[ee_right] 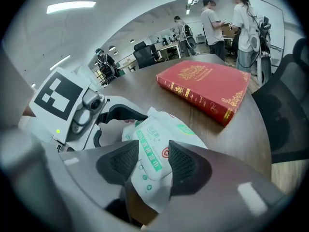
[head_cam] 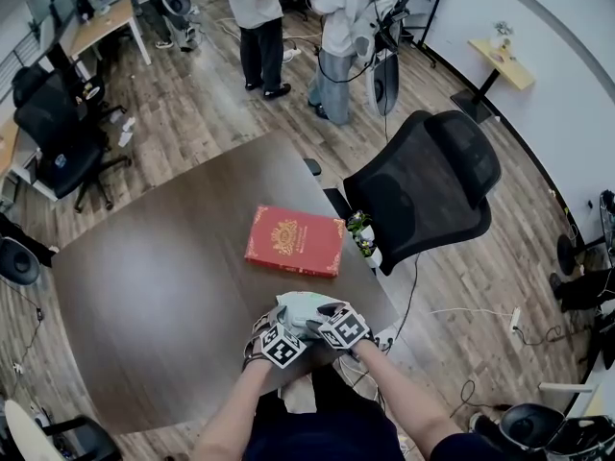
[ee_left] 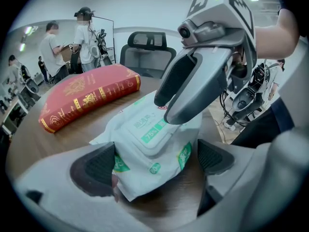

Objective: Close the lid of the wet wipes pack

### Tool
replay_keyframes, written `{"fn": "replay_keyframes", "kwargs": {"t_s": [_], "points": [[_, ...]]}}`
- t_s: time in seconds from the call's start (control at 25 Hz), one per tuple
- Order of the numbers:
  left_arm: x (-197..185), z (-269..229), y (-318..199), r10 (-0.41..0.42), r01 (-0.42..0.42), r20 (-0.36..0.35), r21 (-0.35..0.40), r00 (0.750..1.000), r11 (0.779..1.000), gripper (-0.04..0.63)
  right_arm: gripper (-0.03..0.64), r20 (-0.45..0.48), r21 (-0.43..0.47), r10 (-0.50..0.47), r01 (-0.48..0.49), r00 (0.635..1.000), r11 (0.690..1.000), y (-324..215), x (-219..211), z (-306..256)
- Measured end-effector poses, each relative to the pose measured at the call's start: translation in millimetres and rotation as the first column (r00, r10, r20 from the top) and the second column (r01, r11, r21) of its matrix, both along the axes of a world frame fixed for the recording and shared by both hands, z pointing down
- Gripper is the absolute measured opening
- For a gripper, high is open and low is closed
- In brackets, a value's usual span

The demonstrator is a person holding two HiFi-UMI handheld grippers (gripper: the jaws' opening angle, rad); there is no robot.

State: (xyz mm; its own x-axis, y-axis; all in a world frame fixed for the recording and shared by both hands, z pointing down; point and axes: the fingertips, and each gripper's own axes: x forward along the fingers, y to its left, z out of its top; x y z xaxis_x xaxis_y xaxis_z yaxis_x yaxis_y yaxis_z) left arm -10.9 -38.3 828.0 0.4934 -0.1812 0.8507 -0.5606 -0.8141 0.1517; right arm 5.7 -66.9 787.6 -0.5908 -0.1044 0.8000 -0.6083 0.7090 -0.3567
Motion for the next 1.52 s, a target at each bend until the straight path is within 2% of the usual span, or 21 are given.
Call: {"fn": "replay_keyframes", "kwargs": {"t_s": [0.32,0.52,0.92,1.16,1.4,1.52], "points": [[0,0,-1,-0.008,0.008,-0.005,0.003,1.0,1.0,0.523,0.198,-0.146,0.102,-0.071,0.086,0.987,0.991,2,-2,5],[-1,-1,1,-0.01,0.01,-0.001,0.005,1.0,1.0,0.523,0.201,-0.193,0.147,-0.087,0.117,0.977,0.982,4,-4,5],[0,0,0,-0.004,0.004,0.002,0.009,1.0,1.0,0.523,0.204,-0.227,0.21,-0.085,0.134,0.97,0.969,4,-3,7],[0,-2,0,-0.005,0.005,-0.016,0.014,1.0,1.0,0.526,0.204,-0.219,0.201,-0.086,0.131,0.972,0.971,3,-4,6],[-6,-8,-1,-0.054,0.057,-0.055,0.054,0.997,0.997,0.543,0.204,-0.22,0.198,-0.075,0.12,0.973,0.973,4,-4,7],[-16,-18,-5,-0.092,0.099,-0.076,0.101,0.993,0.99,0.552,0.204,-0.218,0.207,-0.068,0.115,0.974,0.972,3,-3,7]]}}
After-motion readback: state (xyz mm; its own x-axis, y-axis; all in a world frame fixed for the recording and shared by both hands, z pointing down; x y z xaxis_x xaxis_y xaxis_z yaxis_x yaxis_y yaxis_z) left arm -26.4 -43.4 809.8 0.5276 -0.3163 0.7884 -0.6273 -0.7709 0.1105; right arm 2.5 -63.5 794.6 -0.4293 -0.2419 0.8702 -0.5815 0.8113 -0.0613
